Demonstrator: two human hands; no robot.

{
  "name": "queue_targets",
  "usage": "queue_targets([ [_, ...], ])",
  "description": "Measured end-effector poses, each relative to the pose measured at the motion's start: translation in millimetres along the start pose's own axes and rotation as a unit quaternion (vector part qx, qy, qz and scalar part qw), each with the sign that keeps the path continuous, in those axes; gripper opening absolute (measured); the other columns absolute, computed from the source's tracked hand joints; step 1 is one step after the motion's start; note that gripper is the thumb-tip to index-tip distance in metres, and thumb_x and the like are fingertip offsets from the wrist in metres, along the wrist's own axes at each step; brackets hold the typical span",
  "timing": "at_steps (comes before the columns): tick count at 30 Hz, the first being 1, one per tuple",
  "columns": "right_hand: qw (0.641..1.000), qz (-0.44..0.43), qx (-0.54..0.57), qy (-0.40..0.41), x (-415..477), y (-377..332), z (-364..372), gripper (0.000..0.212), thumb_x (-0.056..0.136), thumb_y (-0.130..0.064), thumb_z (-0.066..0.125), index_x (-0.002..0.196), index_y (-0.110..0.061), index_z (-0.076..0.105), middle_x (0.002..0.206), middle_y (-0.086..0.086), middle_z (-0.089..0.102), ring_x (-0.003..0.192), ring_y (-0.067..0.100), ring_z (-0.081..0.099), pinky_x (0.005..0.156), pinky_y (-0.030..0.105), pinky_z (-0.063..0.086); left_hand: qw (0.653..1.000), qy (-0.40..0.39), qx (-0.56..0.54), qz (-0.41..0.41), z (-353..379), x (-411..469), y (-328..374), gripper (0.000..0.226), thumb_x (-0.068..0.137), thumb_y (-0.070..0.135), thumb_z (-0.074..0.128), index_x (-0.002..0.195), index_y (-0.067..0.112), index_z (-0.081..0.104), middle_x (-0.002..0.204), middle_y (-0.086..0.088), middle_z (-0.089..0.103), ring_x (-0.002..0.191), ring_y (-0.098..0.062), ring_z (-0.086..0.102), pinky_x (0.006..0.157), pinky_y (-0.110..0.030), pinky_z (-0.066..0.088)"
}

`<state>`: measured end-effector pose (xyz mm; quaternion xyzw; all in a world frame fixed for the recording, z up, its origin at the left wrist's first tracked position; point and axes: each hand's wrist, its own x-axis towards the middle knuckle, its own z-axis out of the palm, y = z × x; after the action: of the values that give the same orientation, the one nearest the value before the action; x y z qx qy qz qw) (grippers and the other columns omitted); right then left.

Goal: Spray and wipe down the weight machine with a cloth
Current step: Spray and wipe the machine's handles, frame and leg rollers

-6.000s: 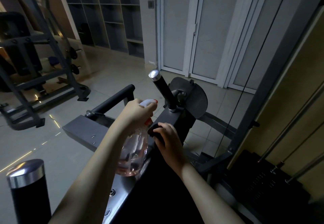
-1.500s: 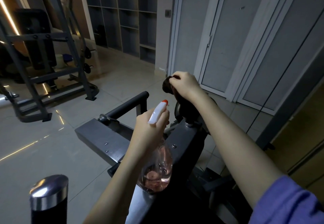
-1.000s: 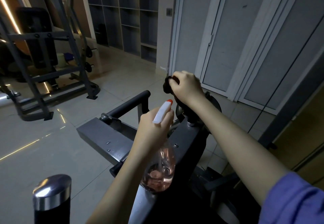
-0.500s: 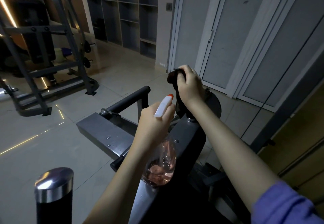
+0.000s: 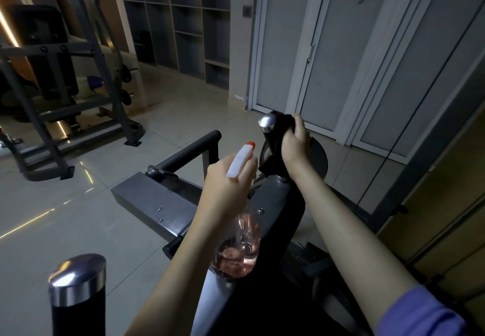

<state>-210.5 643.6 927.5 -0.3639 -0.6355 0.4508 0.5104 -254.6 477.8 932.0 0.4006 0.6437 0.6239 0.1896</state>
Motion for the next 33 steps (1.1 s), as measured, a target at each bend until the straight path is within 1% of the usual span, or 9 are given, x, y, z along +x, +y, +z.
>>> queue_targets([
  [5, 0.998, 0.026, 0.015, 0.054, -5.7, 30.3, -3.5, 0.028, 0.098, -0.005, 0.037, 0.117, -0.014, 0.055, 0.115, 0.002, 0.057, 0.099, 0.008, 0.056, 0.061, 0.0, 0.037, 1.0, -0.001, -0.016, -0.003, -2.0, -2.5, 1.3, 0.043, 0.094, 0.03, 0.051, 0.071, -0.003, 0.034, 0.066, -0.029, 0.039, 0.066, -0.02, 0.04, 0.058, -0.038, 0.028],
  [8, 0.999, 0.027, -0.013, 0.028, -19.6, 49.6, -7.5, 0.025, 0.099, -0.008, 0.039, 0.116, -0.021, 0.052, 0.102, -0.009, 0.055, 0.078, -0.014, 0.06, 0.054, 0.002, 0.041, 1.0, -0.002, -0.016, 0.003, -1.1, -1.8, 1.7, 0.042, 0.094, 0.028, 0.051, 0.069, 0.0, 0.033, 0.066, -0.029, 0.037, 0.066, -0.021, 0.042, 0.058, -0.039, 0.028],
  [12, 0.984, 0.057, -0.166, -0.008, -20.3, 82.0, -26.5, 0.022, 0.096, -0.013, 0.039, 0.109, -0.021, 0.054, 0.119, 0.002, 0.054, 0.105, 0.018, 0.057, 0.075, 0.024, 0.045, 1.0, -0.009, -0.012, 0.003, 2.3, -0.2, 1.5, 0.044, 0.09, 0.034, 0.051, 0.071, -0.003, 0.035, 0.067, -0.028, 0.037, 0.066, -0.021, 0.043, 0.059, -0.038, 0.029],
  [15, 0.968, 0.071, -0.239, -0.035, -18.7, 98.9, -36.6, 0.024, 0.096, -0.017, 0.038, 0.112, -0.015, 0.056, 0.123, 0.004, 0.051, 0.107, 0.025, 0.053, 0.088, 0.04, 0.046, 1.0, -0.011, -0.02, 0.012, 0.8, -1.6, 3.7, 0.044, 0.089, 0.034, 0.051, 0.068, 0.0, 0.032, 0.066, -0.026, 0.033, 0.063, -0.023, 0.038, 0.057, -0.038, 0.026],
  [22, 0.971, 0.034, -0.231, -0.056, -29.7, 97.6, -35.9, 0.034, 0.096, -0.012, 0.04, 0.128, -0.019, 0.049, 0.133, 0.004, 0.044, 0.113, 0.021, 0.052, 0.089, 0.032, 0.045, 1.0, -0.01, -0.02, 0.008, 2.1, -0.7, 3.1, 0.047, 0.087, 0.037, 0.05, 0.07, -0.004, 0.034, 0.066, -0.028, 0.037, 0.061, -0.025, 0.037, 0.057, -0.038, 0.026],
  [26, 0.962, 0.009, -0.264, -0.062, -29.1, 85.8, -51.3, 0.027, 0.096, -0.012, 0.043, 0.122, -0.014, 0.053, 0.124, 0.01, 0.046, 0.093, 0.017, 0.048, 0.068, 0.023, 0.039, 1.0, -0.017, -0.012, 0.011, 1.0, -1.8, 3.5, 0.047, 0.088, 0.035, 0.05, 0.074, -0.007, 0.037, 0.067, -0.029, 0.042, 0.059, -0.022, 0.031, 0.055, -0.036, 0.025],
  [28, 0.961, -0.054, -0.27, -0.035, -32.0, 76.4, -53.0, 0.028, 0.094, -0.009, 0.049, 0.121, -0.011, 0.055, 0.119, 0.012, 0.049, 0.093, 0.018, 0.049, 0.07, 0.023, 0.04, 1.0, -0.016, -0.011, 0.021, -1.1, -2.6, 3.3, 0.045, 0.09, 0.033, 0.05, 0.074, -0.007, 0.037, 0.068, -0.031, 0.04, 0.058, -0.026, 0.029, 0.054, -0.036, 0.025],
  [30, 0.931, -0.214, -0.295, -0.01, -39.9, 69.1, -53.5, 0.033, 0.087, -0.004, 0.057, 0.12, -0.007, 0.056, 0.114, 0.016, 0.054, 0.098, 0.024, 0.051, 0.075, 0.029, 0.048, 0.999, -0.011, -0.015, 0.028, -2.0, -3.1, 2.7, 0.047, 0.089, 0.036, 0.049, 0.077, -0.009, 0.04, 0.069, -0.032, 0.042, 0.059, -0.025, 0.036, 0.053, -0.041, 0.028],
  [33, 0.796, -0.497, -0.344, -0.034, -37.6, 57.9, -54.9, 0.035, 0.085, -0.009, 0.055, 0.12, -0.011, 0.051, 0.113, 0.013, 0.05, 0.102, 0.027, 0.047, 0.086, 0.035, 0.048, 0.999, -0.004, -0.016, 0.028, -0.8, -2.7, 3.4, 0.043, 0.093, 0.032, 0.05, 0.075, -0.006, 0.039, 0.066, -0.029, 0.037, 0.057, -0.028, 0.031, 0.052, -0.04, 0.025],
])
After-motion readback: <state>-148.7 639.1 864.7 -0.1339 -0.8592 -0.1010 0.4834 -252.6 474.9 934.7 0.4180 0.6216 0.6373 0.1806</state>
